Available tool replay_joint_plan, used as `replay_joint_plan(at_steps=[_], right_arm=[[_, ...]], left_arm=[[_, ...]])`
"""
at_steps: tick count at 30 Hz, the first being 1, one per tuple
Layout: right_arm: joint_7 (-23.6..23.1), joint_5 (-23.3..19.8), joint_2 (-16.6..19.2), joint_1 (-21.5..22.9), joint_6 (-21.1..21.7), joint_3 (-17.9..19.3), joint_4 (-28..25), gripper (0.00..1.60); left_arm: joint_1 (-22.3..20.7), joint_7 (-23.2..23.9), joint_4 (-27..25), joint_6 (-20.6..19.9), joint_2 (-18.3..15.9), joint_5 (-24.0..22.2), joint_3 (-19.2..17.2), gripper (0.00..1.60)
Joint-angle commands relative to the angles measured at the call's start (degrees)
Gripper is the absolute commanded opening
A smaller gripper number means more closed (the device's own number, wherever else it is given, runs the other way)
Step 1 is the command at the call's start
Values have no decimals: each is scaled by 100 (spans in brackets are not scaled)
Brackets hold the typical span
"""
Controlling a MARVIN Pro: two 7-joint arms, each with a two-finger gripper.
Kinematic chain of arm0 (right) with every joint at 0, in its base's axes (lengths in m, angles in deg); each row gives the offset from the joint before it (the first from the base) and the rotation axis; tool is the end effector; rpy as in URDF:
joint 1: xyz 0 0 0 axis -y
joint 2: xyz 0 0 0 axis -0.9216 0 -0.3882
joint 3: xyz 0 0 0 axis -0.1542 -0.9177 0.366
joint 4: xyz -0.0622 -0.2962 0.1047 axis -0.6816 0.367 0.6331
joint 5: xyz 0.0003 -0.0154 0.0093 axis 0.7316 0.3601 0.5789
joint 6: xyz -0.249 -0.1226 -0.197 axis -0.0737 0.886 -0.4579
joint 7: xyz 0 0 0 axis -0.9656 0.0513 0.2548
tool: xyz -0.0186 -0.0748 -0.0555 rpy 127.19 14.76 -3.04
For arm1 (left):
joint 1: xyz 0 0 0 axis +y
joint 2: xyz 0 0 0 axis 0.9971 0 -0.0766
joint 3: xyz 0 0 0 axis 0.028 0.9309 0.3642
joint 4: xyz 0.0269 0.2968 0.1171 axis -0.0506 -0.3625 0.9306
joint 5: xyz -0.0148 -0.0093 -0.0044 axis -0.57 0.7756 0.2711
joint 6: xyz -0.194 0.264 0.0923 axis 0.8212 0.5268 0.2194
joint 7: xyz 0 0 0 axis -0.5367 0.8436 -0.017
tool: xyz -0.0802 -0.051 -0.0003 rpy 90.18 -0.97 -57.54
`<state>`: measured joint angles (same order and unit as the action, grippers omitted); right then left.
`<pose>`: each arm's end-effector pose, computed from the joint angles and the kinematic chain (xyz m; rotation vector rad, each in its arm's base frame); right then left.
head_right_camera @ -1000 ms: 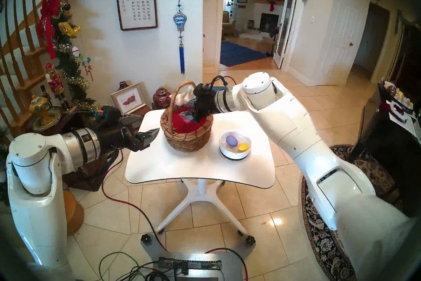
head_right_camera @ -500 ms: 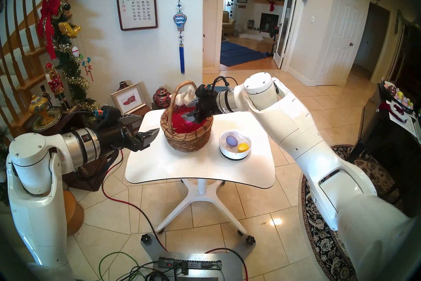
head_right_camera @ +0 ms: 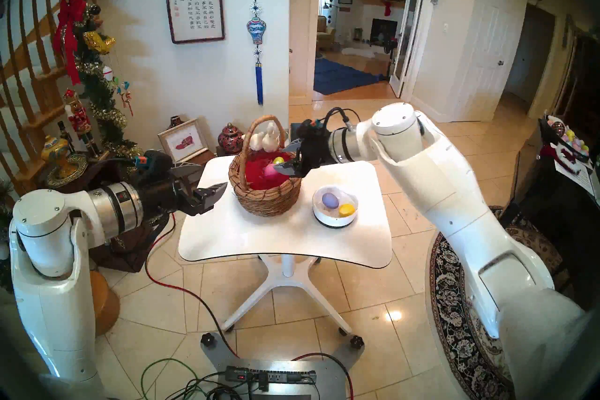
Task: Put easter egg into basket
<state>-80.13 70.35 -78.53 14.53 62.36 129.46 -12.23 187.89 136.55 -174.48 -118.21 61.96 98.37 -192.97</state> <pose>0.5190 0.0150 -0.1554 -1.9016 -1.4346 -1.2639 0.2995 0.0483 -0.1474 2.2138 -0.7552 1.6518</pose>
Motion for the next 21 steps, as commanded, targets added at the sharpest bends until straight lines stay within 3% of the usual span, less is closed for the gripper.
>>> replay_joint_plan(at_steps=[1,14,21], right_arm=[[53,-145,664,-638,179,532,-423,127],[429,-410,954,-1405,517,1077,-495,120],[510,-438,1010,-1576,579,1138,-495,118]], left_arm=[[-11,3,-27,4,-4,-2,11,160],[-10,3,-29,2,-4,0,12,160],[-10,2,-30,2,-5,1,13,160]])
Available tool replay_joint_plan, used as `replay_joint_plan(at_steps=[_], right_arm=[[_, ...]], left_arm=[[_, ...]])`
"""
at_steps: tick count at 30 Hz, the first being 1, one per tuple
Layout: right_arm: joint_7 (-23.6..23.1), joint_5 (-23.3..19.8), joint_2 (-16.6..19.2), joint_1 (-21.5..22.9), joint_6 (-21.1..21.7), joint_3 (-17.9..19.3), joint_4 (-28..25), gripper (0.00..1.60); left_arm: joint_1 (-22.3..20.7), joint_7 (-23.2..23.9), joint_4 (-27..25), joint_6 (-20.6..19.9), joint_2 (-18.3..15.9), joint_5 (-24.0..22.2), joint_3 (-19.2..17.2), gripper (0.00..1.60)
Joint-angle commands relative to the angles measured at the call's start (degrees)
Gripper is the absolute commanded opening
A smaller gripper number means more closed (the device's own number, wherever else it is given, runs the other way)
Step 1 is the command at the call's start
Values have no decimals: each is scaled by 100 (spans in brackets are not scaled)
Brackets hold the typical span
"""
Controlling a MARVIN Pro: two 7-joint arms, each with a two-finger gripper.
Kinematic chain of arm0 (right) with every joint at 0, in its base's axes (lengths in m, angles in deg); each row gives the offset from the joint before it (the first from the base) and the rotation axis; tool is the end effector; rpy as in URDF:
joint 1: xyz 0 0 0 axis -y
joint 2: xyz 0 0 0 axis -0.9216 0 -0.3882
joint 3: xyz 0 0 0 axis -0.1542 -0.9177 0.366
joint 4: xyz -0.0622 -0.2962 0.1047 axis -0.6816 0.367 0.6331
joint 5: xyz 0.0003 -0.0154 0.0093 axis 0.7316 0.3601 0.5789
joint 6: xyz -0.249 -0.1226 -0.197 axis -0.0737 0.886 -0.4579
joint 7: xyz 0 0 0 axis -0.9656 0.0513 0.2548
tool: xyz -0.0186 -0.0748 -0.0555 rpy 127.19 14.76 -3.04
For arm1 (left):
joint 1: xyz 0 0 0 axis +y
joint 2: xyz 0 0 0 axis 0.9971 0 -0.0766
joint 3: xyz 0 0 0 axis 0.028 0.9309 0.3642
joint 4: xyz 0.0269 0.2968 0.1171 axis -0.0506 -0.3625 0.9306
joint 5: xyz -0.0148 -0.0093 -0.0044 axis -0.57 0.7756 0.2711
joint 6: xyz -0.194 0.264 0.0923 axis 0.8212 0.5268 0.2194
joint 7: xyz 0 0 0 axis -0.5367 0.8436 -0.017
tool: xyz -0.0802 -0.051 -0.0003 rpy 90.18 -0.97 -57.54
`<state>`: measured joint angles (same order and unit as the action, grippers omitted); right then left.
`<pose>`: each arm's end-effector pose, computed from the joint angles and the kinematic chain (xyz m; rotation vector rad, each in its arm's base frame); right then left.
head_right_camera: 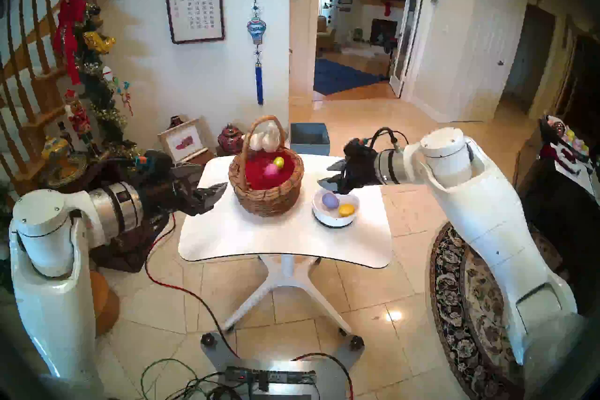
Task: Put easter egg into basket
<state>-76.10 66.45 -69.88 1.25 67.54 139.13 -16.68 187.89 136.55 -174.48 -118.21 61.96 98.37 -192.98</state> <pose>0.4834 -0.0736 -0.1960 -2.1631 -1.2043 -1.1940 0.2995 0.0484 -0.1473 2.2139 -0.7551 1.6519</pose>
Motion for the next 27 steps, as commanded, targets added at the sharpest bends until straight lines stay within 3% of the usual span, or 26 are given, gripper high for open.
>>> replay_joint_plan(at_steps=[1,19,27], right_arm=[[118,-41,148,-259,72,163,-43,119],[225,65,75,-240,240,-133,122,120],[242,103,53,-184,257,-208,168,130]], left_arm=[[-10,2,-30,2,-5,1,13,160],[-10,2,-31,1,-5,1,13,160],[-10,2,-30,1,-5,1,13,160]])
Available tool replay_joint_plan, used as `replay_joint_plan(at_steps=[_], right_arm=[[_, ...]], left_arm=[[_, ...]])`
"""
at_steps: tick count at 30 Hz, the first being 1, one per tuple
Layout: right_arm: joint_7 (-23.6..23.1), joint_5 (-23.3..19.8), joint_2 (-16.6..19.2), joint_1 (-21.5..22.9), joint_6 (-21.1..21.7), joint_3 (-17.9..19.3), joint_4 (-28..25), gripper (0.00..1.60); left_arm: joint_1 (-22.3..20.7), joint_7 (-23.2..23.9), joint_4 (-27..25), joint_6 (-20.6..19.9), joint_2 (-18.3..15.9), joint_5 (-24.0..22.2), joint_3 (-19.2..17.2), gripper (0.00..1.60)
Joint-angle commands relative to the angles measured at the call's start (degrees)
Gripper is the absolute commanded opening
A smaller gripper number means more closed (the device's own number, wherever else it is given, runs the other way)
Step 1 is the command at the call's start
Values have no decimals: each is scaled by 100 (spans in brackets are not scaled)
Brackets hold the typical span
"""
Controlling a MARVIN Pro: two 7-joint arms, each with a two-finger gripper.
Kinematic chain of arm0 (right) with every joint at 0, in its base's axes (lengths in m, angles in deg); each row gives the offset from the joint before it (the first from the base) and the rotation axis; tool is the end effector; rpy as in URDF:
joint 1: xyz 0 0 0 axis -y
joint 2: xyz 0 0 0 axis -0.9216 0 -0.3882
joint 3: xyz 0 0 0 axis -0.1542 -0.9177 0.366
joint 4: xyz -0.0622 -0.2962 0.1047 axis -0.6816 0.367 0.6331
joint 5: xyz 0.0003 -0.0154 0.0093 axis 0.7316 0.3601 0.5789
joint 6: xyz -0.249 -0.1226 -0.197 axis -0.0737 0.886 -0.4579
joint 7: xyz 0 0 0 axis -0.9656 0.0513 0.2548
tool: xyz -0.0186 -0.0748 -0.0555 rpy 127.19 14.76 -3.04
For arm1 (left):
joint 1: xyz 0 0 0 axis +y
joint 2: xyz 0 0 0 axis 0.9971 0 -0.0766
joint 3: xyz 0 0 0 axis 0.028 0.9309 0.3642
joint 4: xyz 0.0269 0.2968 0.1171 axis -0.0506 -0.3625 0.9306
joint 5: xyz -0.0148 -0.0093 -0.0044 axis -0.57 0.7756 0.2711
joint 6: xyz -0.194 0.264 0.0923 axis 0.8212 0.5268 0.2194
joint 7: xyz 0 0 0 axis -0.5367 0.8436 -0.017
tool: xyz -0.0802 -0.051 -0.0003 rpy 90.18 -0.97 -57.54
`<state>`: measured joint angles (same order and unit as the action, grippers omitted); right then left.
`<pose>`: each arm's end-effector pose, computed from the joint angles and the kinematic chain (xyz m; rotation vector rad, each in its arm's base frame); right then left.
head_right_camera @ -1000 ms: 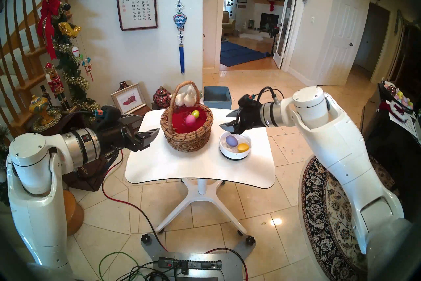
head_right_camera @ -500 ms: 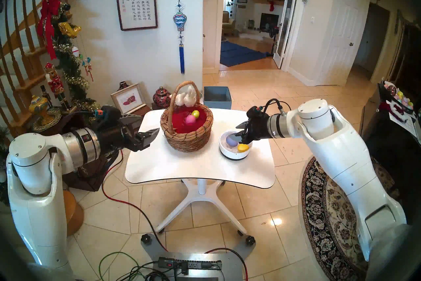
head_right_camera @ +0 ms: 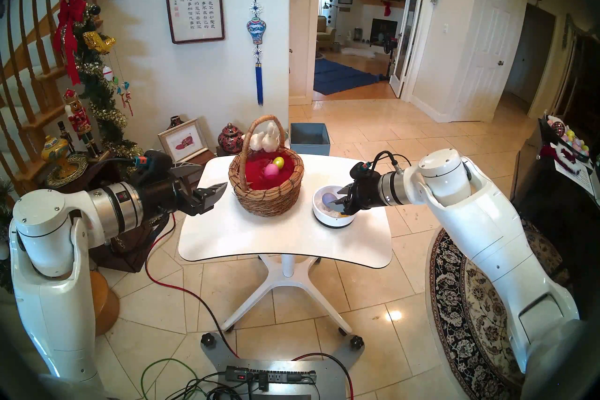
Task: Put easter egg into basket
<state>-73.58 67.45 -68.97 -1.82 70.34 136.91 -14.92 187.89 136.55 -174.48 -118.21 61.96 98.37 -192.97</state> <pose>0.4730 -0.0833 -0.2435 -2.3016 -1.1476 -1.0520 0.2995 0.0483 -0.1474 2.2138 -0.7552 1.6518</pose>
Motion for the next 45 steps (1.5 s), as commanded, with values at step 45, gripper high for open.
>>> replay_joint_plan(at_steps=[45], right_arm=[[33,320,-305,279,-120,-169,321,132]], left_arm=[[-10,2,-30,1,-5,1,13,160]])
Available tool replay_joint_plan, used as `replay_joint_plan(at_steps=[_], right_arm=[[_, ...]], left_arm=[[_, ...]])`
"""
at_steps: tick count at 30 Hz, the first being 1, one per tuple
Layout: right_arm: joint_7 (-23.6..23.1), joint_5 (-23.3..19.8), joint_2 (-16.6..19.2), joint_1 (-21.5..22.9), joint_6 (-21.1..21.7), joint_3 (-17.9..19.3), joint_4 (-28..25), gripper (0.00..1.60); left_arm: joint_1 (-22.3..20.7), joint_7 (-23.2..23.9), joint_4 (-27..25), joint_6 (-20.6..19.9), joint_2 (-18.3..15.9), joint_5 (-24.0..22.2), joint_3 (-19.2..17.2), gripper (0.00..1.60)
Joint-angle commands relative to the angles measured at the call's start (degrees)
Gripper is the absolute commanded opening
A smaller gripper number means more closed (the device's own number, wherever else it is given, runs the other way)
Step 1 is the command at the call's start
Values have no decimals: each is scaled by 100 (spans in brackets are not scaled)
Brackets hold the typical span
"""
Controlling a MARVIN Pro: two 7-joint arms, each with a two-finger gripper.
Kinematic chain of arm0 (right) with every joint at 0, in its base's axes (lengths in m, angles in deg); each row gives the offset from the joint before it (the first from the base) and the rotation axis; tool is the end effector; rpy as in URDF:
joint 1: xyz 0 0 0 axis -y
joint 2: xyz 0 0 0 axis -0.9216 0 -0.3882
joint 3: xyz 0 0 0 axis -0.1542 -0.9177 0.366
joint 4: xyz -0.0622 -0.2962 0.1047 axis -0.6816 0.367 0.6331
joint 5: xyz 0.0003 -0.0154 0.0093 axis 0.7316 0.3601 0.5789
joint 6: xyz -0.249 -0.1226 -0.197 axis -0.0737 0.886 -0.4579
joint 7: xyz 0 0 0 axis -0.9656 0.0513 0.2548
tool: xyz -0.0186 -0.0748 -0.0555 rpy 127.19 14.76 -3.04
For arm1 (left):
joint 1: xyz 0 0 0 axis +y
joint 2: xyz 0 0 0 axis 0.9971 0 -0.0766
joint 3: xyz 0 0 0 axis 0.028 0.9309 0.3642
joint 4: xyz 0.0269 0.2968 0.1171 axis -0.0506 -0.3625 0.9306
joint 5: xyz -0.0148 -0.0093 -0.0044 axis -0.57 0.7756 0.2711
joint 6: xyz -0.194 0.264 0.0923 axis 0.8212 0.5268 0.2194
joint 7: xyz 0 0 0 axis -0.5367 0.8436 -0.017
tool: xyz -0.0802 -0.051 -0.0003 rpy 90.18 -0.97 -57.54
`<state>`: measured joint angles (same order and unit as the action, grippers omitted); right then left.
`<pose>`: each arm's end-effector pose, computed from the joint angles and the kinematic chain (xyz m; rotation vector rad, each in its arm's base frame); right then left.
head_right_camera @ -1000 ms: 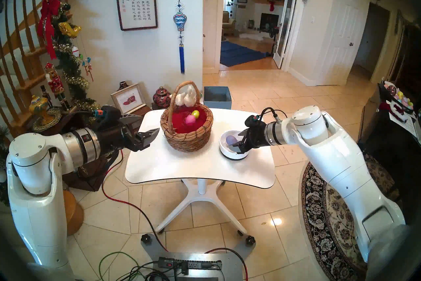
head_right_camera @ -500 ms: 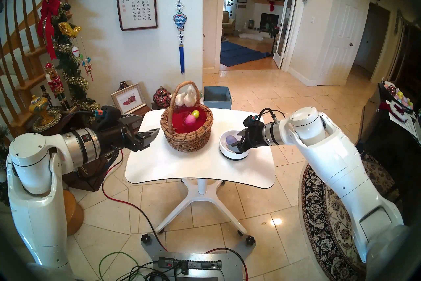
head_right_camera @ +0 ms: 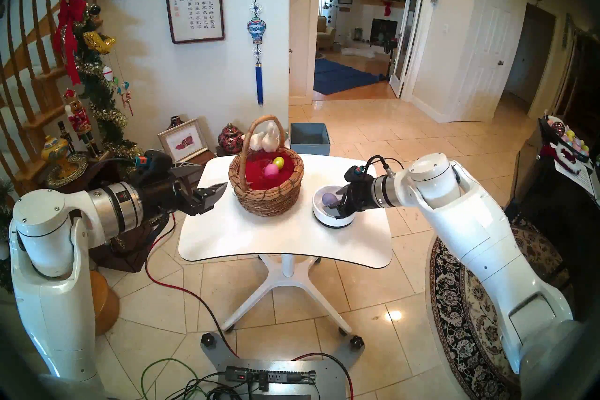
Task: Put easter egg into basket
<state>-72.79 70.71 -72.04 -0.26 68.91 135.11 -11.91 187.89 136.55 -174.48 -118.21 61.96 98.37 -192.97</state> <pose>0.4845 -0.0713 -0.2592 -2.3137 -1.1674 -1.0632 0.2995 0.0483 -0.1474 2.2138 -0.7552 1.6518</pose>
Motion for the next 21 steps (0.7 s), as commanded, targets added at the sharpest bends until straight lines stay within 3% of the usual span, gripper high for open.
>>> replay_joint_plan(at_steps=[1,4,6,11,17,21], right_arm=[[-52,-4,-2,124,25,12,26,132],[-76,9,-19,129,32,6,52,125],[-98,22,-33,138,29,1,79,107],[-137,49,-62,144,42,3,120,90],[-155,67,-69,120,38,43,115,50],[-138,55,-24,85,32,141,4,46]], left_arm=[[-10,2,-30,1,-5,1,13,160],[-10,2,-30,1,-5,1,13,160],[-10,2,-30,1,-5,1,13,160],[-10,2,-30,1,-5,1,13,160],[-10,2,-30,1,-5,1,13,160],[-10,2,-30,2,-5,0,13,160]])
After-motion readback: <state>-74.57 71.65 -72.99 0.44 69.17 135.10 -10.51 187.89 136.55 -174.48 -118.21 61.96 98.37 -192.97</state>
